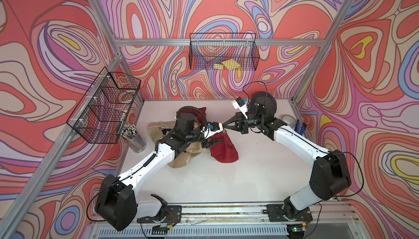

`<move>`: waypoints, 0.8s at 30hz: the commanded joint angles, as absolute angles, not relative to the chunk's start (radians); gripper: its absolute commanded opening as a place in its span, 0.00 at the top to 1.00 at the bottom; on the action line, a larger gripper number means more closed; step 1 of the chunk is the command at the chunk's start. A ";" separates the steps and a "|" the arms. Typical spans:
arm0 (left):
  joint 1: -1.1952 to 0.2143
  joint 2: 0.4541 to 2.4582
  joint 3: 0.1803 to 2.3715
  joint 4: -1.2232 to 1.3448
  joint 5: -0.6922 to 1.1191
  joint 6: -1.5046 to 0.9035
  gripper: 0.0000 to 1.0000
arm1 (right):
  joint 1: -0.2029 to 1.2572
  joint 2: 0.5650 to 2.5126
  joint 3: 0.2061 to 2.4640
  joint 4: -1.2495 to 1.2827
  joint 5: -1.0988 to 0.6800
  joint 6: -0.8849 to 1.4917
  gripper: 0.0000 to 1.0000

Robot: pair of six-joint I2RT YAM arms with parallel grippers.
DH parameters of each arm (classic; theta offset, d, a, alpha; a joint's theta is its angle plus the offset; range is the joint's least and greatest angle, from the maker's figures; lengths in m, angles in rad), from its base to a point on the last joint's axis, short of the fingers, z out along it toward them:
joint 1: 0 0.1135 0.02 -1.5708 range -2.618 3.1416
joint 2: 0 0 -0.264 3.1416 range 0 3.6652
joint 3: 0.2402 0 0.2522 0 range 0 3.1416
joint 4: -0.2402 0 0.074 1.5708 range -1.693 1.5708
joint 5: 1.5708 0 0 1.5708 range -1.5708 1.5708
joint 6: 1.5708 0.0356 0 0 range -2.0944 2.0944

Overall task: Open the adjustable buckle of the baseball cap
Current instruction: Adjust the baseball cap.

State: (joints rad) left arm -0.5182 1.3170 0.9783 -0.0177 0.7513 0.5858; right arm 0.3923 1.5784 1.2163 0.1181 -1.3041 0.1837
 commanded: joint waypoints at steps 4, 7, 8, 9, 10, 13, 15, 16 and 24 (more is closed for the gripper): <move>-0.532 1.330 0.997 -0.003 0.758 0.617 0.42 | 0.396 1.557 1.202 0.212 -1.338 0.237 1.00; -0.534 1.332 0.996 0.014 0.761 0.611 0.46 | 0.395 1.559 1.199 0.216 -1.342 0.241 1.00; -0.534 1.333 0.996 0.020 0.762 0.607 0.49 | 0.396 1.560 1.199 0.216 -1.342 0.241 1.00; -0.534 1.334 0.997 0.022 0.764 0.605 0.53 | 0.396 1.563 1.198 0.215 -1.342 0.241 1.00; -0.534 1.335 0.998 0.023 0.763 0.604 0.59 | 0.397 1.564 1.198 0.215 -1.342 0.241 1.00; -0.534 1.331 0.999 0.023 0.752 0.602 0.73 | 0.396 1.568 1.199 0.211 -1.338 0.241 1.00; -0.534 1.325 0.995 0.023 0.746 0.602 0.77 | 0.395 1.568 1.198 0.209 -1.335 0.239 1.00; -0.534 1.322 0.992 0.026 0.744 0.604 0.78 | 0.396 1.569 1.198 0.206 -1.332 0.239 1.00; -0.535 1.325 0.975 0.098 0.716 0.521 0.93 | 0.396 1.565 1.213 0.115 -1.195 0.239 0.72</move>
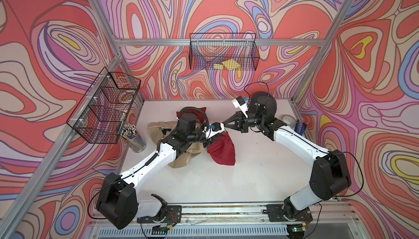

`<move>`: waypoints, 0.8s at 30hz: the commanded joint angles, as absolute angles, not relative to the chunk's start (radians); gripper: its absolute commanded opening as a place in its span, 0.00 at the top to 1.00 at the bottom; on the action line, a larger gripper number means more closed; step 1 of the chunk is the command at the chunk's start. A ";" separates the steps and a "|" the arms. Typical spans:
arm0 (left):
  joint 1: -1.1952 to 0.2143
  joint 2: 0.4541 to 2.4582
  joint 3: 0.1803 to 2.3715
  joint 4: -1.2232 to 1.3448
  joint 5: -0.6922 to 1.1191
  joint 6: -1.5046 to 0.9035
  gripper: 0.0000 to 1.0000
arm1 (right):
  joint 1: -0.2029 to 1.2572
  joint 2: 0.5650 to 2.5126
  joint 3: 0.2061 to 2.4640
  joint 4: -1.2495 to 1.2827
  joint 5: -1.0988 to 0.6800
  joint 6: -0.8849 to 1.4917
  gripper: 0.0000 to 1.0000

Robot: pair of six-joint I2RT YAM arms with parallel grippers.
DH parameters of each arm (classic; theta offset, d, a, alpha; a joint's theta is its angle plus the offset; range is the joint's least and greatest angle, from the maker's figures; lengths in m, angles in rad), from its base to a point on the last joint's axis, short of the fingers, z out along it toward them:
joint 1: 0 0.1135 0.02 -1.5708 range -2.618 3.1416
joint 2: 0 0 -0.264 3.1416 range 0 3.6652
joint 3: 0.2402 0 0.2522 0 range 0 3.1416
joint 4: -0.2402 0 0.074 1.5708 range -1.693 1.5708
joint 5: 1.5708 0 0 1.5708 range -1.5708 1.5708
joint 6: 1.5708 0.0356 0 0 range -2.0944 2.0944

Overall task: Open the adjustable buckle of the baseball cap
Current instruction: Adjust the baseball cap, then pull the adjustable strap on the baseball cap.

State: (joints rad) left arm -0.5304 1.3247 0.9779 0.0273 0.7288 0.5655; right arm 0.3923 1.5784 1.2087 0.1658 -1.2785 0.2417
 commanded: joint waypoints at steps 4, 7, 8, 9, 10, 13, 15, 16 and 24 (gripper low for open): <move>-0.533 1.333 0.969 0.151 0.628 0.421 1.00 | 0.381 1.523 1.195 0.011 -1.090 0.219 0.44; -0.534 1.341 0.969 0.174 0.581 0.374 1.00 | 0.355 1.466 1.137 0.012 -1.046 0.243 0.44; -0.534 1.343 0.969 0.179 0.576 0.366 1.00 | 0.348 1.448 1.121 0.009 -1.029 0.247 0.44; -0.534 1.345 0.969 0.185 0.574 0.359 1.00 | 0.341 1.429 1.104 0.001 -1.006 0.250 0.44; -0.535 1.347 0.970 0.190 0.571 0.349 1.00 | 0.336 1.413 1.088 -0.008 -0.987 0.246 0.44; -0.534 1.353 0.981 0.196 0.544 0.302 1.00 | 0.332 1.382 1.057 -0.039 -0.969 0.211 0.44; -0.534 1.361 0.996 0.181 0.550 0.289 1.00 | 0.332 1.372 1.045 -0.040 -0.986 0.192 0.45; -0.534 1.365 1.003 0.178 0.558 0.285 1.00 | 0.333 1.368 1.039 -0.029 -0.995 0.189 0.46; -0.534 1.381 1.016 0.185 0.597 0.234 1.00 | 0.335 1.408 1.075 -0.045 -0.949 0.163 0.50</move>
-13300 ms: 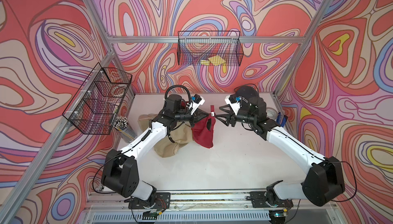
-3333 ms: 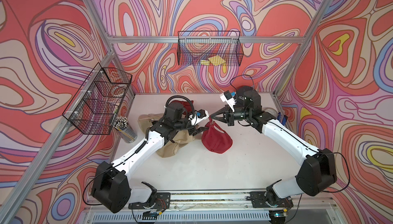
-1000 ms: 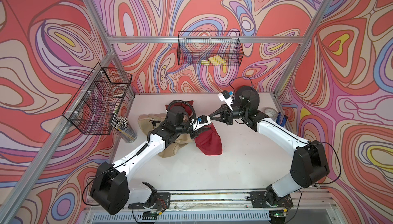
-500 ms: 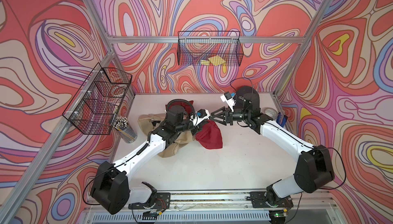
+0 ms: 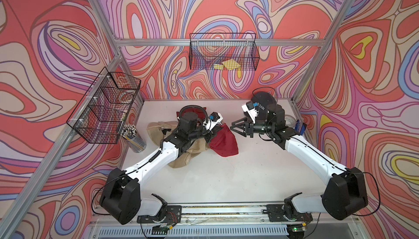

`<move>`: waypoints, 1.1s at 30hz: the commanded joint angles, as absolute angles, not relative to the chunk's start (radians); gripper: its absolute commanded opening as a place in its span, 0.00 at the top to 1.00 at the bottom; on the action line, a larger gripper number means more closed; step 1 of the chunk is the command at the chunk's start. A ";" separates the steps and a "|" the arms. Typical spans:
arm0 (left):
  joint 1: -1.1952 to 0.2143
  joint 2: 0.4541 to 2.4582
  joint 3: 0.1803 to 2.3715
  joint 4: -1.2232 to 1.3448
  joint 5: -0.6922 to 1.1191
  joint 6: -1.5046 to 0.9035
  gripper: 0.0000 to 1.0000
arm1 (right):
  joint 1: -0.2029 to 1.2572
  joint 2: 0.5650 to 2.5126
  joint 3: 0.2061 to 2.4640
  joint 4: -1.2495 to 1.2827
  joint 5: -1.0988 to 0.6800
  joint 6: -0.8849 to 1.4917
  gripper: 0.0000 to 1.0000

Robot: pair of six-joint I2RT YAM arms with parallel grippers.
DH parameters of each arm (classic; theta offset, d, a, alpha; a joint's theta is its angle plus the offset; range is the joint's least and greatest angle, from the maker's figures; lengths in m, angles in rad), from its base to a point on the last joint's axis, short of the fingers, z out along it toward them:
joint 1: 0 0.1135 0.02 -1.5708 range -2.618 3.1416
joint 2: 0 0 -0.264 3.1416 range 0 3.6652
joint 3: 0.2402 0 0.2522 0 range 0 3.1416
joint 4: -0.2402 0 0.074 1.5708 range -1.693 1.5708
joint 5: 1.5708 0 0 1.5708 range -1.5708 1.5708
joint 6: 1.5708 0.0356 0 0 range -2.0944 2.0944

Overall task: Open the adjustable buckle of the baseball cap
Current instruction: Pull the adjustable strap on the baseball cap.

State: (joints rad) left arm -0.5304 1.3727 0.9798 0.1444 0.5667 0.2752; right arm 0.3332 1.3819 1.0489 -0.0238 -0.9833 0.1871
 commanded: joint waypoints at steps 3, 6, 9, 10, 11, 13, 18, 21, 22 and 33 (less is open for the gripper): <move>-0.534 1.388 1.032 0.166 0.611 0.212 1.00 | 0.346 1.433 1.097 -0.054 -0.952 0.149 0.50; -0.535 1.397 1.054 0.134 0.611 0.200 1.00 | 0.364 1.444 1.106 -0.054 -0.957 0.131 0.50; -0.536 1.408 1.076 0.101 0.610 0.192 1.00 | 0.373 1.448 1.107 -0.050 -0.959 0.121 0.52; -0.535 1.411 1.080 0.092 0.613 0.200 1.00 | 0.375 1.450 1.110 -0.048 -0.962 0.121 0.53; -0.537 1.411 1.080 0.088 0.612 0.211 1.00 | 0.378 1.455 1.112 -0.045 -0.966 0.121 0.56; -0.542 1.408 1.073 0.091 0.605 0.235 1.00 | 0.383 1.465 1.118 -0.044 -0.972 0.121 0.62; -0.546 1.404 1.051 0.133 0.614 0.257 1.00 | 0.386 1.479 1.130 -0.057 -0.964 0.110 0.95; -0.545 1.398 1.043 0.166 0.555 0.196 1.00 | 0.385 1.471 1.128 -0.083 -0.931 0.091 1.00; -0.546 1.395 1.044 0.175 0.533 0.164 1.00 | 0.386 1.470 1.129 -0.095 -0.920 0.085 1.00; -0.546 1.373 1.007 0.394 0.450 -0.093 1.00 | 0.385 1.475 1.069 -0.240 -0.783 0.008 1.00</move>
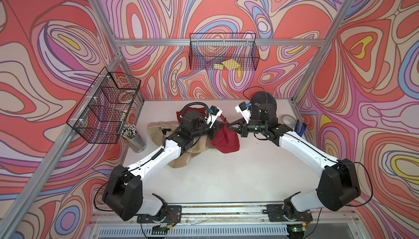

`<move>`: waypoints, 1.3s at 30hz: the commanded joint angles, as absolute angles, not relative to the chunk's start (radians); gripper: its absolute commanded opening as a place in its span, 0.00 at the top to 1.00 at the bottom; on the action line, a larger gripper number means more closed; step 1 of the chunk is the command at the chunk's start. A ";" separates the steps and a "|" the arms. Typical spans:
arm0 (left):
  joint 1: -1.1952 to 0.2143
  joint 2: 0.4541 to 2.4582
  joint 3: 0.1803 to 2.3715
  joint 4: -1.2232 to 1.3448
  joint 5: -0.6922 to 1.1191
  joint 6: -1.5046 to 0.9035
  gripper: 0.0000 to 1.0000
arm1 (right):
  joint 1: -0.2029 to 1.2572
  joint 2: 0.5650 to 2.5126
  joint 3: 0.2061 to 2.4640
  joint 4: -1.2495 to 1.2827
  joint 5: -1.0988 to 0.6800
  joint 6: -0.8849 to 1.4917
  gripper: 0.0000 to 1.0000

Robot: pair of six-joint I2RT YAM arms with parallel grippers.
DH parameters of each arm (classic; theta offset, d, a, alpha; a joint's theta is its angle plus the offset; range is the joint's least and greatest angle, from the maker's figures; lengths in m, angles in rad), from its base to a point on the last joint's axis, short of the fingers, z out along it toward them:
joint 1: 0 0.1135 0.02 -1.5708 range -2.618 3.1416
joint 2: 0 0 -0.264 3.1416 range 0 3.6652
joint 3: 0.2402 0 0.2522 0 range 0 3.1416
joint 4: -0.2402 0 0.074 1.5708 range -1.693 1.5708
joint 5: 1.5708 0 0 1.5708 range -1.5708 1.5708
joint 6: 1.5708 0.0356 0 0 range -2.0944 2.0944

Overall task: Open the adjustable buckle of the baseball cap
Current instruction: Pull the adjustable strap on the baseball cap.

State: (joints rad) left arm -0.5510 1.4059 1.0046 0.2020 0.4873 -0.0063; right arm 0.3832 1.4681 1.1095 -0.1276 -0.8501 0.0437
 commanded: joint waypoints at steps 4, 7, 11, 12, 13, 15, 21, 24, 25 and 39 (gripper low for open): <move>-0.546 1.373 0.995 0.438 0.436 -0.111 1.00 | 0.385 1.474 1.051 -0.256 -0.778 -0.005 1.00; -0.546 1.385 0.986 0.472 0.451 -0.124 1.00 | 0.386 1.469 1.048 -0.253 -0.788 -0.003 1.00; -0.546 1.402 0.984 0.473 0.475 -0.123 1.00 | 0.384 1.442 1.046 -0.207 -0.835 0.017 0.98; -0.545 1.401 0.978 0.478 0.466 -0.121 1.00 | 0.384 1.434 1.045 -0.194 -0.855 0.023 0.99; -0.546 1.398 0.972 0.482 0.457 -0.121 1.00 | 0.384 1.426 1.045 -0.186 -0.873 0.025 1.00; -0.546 1.392 0.968 0.492 0.444 -0.117 1.00 | 0.384 1.423 1.051 -0.192 -0.895 0.025 1.00; -0.546 1.395 0.961 0.613 0.334 -0.245 1.00 | 0.384 1.463 1.029 -0.194 -0.881 0.038 1.00; -0.552 1.418 0.938 0.761 0.304 -0.328 1.00 | 0.385 1.481 1.011 -0.142 -0.882 0.077 1.00; -0.553 1.422 0.933 0.791 0.289 -0.345 1.00 | 0.384 1.484 1.011 -0.137 -0.883 0.084 1.00; -0.558 1.478 0.981 0.810 0.259 -0.333 1.00 | 0.357 1.445 0.994 -0.129 -0.709 0.188 0.02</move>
State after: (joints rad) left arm -0.5671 1.4693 0.9260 0.6949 0.2810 -0.3332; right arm 0.3756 1.4776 1.0176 -0.1020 -0.7979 0.1169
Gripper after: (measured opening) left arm 0.058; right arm 0.623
